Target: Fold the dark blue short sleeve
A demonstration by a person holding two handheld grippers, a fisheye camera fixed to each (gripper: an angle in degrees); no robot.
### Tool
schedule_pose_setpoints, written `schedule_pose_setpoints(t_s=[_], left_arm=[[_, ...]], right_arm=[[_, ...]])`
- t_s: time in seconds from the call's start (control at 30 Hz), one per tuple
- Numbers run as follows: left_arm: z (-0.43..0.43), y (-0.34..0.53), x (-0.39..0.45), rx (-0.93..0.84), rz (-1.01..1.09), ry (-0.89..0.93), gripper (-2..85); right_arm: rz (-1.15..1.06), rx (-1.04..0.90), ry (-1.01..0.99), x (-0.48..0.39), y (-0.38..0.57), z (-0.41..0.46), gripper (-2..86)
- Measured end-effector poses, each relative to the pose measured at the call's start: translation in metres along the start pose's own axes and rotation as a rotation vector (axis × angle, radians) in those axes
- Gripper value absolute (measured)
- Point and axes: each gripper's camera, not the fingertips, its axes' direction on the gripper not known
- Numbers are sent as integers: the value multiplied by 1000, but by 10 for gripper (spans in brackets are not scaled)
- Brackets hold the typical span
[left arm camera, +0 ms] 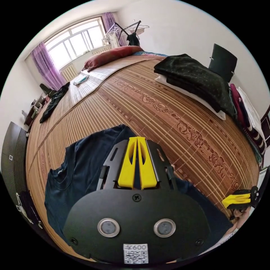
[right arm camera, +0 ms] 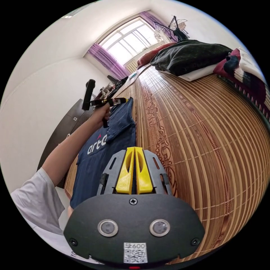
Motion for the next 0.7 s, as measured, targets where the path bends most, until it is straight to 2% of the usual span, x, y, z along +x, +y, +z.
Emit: schedule_pose_setpoints(t_s=[0.07, 0.23, 0.37, 0.47, 0.53, 0.6, 0.67, 0.7], left_arm=[[11, -14, -10, 26, -28, -43, 1], [57, -38, -19, -52, -35, -75, 5], [57, -55, -38, -118, -82, -4, 7], [35, -54, -39, -67, -86, -10, 7], [48, -54, -32, -168, 3, 158, 7], [73, -51, -27, -304, 47, 133, 7], [68, -47, -26, -249, 49, 115, 6], [61, -43, -28, -195, 39, 161, 6]], right_arm=[[-2, 1, -4, 1, -2, -1, -8], [-4, -3, -11, 3, -6, -1, -8], [-7, -3, -13, 4, -9, -2, -8], [-5, -2, -16, 7, -11, -2, -8], [-7, -2, -11, 7, -11, -2, -8], [-12, -2, -7, 7, -12, -2, -8], [-4, -8, -10, 11, -14, -1, -9], [-2, -8, -11, 12, -14, -1, -9]])
